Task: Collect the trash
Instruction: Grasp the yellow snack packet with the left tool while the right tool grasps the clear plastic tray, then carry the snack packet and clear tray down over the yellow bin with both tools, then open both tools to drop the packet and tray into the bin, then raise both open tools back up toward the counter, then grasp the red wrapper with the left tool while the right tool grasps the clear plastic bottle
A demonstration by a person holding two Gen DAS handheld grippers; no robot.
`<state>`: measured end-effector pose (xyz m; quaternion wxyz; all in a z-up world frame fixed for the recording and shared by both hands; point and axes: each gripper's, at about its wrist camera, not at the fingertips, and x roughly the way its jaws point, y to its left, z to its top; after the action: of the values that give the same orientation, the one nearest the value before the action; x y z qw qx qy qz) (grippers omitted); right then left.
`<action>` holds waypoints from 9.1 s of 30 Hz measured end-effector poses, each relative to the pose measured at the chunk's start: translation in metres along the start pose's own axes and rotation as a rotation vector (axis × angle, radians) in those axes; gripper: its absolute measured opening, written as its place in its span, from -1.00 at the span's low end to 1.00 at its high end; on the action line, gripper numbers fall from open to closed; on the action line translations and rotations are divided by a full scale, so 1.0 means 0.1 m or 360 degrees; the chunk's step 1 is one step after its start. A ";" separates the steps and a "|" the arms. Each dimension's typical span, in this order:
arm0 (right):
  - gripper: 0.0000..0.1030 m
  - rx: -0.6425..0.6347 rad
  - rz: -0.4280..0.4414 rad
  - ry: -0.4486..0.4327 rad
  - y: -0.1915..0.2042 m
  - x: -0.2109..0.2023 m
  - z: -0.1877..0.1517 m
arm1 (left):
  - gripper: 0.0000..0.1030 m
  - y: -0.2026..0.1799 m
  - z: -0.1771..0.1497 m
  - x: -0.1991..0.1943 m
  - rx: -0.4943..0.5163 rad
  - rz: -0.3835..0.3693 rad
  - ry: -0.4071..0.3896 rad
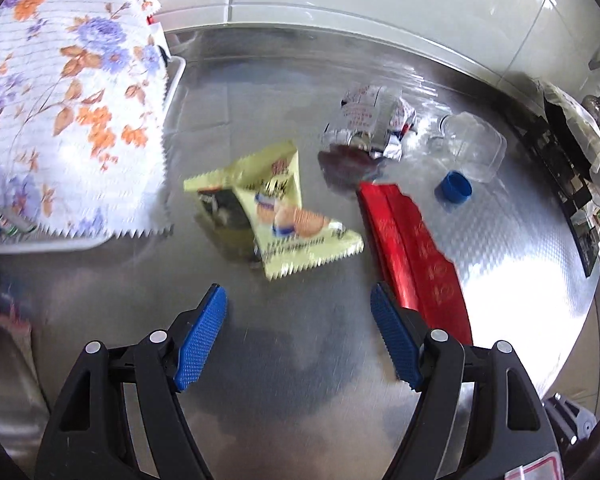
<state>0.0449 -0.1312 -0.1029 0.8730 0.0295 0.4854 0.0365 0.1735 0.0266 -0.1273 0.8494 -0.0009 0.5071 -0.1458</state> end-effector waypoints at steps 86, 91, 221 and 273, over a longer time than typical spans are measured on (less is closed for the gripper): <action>-0.71 -0.0350 0.0240 -0.0047 -0.32 -1.62 -1.52 | -0.45 -1.04 -2.63 -1.39 -0.0075 0.0243 0.0009; -0.70 -0.0324 0.0182 0.0024 -0.31 -1.47 -1.70 | -0.45 -1.03 -2.84 -1.19 -0.0035 0.0185 0.0084; 0.14 -0.0333 -0.0102 -0.0271 -0.54 -1.60 -0.74 | 0.38 -1.27 -1.86 -1.43 0.0123 0.0256 -0.0167; 0.23 -0.0179 -0.0141 -0.0150 -0.97 0.70 1.84 | 0.50 -0.67 0.02 0.21 -0.0061 0.0339 0.0002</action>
<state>0.2414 -0.2240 -0.0740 0.8959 -0.0393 0.4418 0.0237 0.1680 -0.0426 -0.1343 0.8596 0.0369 0.5076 -0.0448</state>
